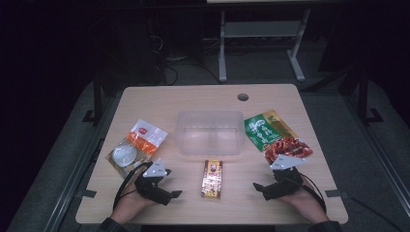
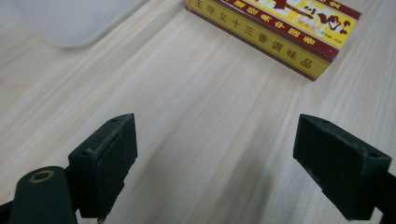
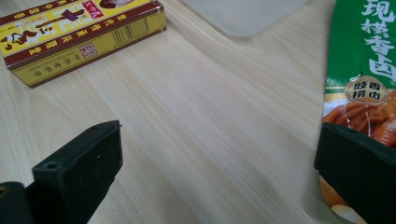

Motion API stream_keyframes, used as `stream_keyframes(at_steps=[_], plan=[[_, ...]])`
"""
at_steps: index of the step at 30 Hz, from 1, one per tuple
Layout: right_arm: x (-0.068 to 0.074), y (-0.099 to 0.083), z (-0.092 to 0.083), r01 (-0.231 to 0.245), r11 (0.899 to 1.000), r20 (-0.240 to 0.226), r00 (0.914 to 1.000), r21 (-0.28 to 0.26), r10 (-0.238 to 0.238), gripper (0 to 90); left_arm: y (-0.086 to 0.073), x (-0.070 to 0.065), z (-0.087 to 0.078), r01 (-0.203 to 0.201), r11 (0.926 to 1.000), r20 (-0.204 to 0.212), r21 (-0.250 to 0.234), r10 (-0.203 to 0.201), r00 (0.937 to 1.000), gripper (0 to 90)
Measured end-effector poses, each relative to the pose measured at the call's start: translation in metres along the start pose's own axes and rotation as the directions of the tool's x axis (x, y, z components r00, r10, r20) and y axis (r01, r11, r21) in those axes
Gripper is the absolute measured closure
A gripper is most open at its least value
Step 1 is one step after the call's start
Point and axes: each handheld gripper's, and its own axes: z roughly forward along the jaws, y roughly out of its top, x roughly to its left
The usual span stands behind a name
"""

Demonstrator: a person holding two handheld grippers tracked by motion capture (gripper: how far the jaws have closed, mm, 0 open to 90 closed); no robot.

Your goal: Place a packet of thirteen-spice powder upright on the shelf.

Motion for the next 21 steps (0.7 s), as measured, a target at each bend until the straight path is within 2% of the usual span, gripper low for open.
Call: stream_keyframes(at_steps=[2, 6, 8, 9, 10, 11, 13, 14, 18, 19, 21], plan=[[0.001, 0.001, 0.0, -0.003, 1.0, 0.0, 1.0, -0.002, 0.003, 0.5, 0.0, 0.0, -0.001, 0.001, 1.0, -0.003, 0.001, -0.001, 1.0, 14.1], [0.0, 0.001, -0.001, -0.008, 1.0, -0.008, 0.9999, -0.016, 0.008, 0.5, -0.001, 0.001, -0.002, 0.03, 0.9995, 0.003, 0.004, -0.03, 0.9995, 14.6], [-0.001, 0.001, -0.001, -0.004, 1.0, -0.01, 0.9999, -0.016, 0.003, 0.5, 0.0, 0.003, -0.003, 0.044, 0.999, 0.003, 0.003, -0.044, 0.999, 18.3], [0.0, 0.001, -0.001, -0.012, 1.0, -0.013, 0.9998, -0.013, 0.011, 0.5, 0.0, 0.002, -0.003, 0.063, 0.998, 0.006, -0.007, -0.063, 0.998, 19.7], [0.0, 0.002, -0.002, -0.016, 1.0, -0.02, 0.9997, -0.015, 0.015, 0.5, 0.001, 0.003, -0.004, 0.059, 0.9983, 0.005, 0.0, -0.059, 0.9983, 22.2], [-0.001, 0.002, -0.002, -0.018, 1.0, -0.025, 0.9995, -0.024, 0.017, 0.5, 0.001, 0.003, -0.004, 0.059, 0.9983, 0.005, 0.0, -0.059, 0.9983, 25.4], [-0.002, 0.002, -0.002, -0.022, 0.999, -0.035, 0.9992, -0.025, 0.021, 0.5, 0.005, 0.003, -0.006, 0.093, 0.9953, 0.003, -0.027, -0.093, 0.9956, 31.6], [-0.001, 0.002, -0.001, -0.028, 0.999, -0.034, 0.999, -0.023, 0.027, 0.5, 0.006, 0.003, -0.007, 0.096, 0.9949, 0.006, -0.031, -0.096, 0.9954, 35.2], [0.0, 0.003, -0.003, -0.018, 0.999, -0.034, 0.9993, -0.026, 0.017, 0.5, 0.016, 0.0, -0.008, 0.104, 0.9933, 0.033, -0.05, -0.103, 0.9942, 54.9], [0.0, 0.003, -0.002, -0.032, 0.999, -0.036, 0.9989, -0.026, 0.031, 0.5, 0.019, -0.001, -0.008, 0.103, 0.9933, 0.042, -0.054, -0.1, 0.9941, 59.6], [0.0, 0.002, -0.001, -0.03, 0.999, -0.038, 0.9988, -0.017, 0.029, 0.5, 0.024, -0.004, -0.007, 0.088, 0.9948, 0.063, -0.052, -0.085, 0.9944, 69.4]])
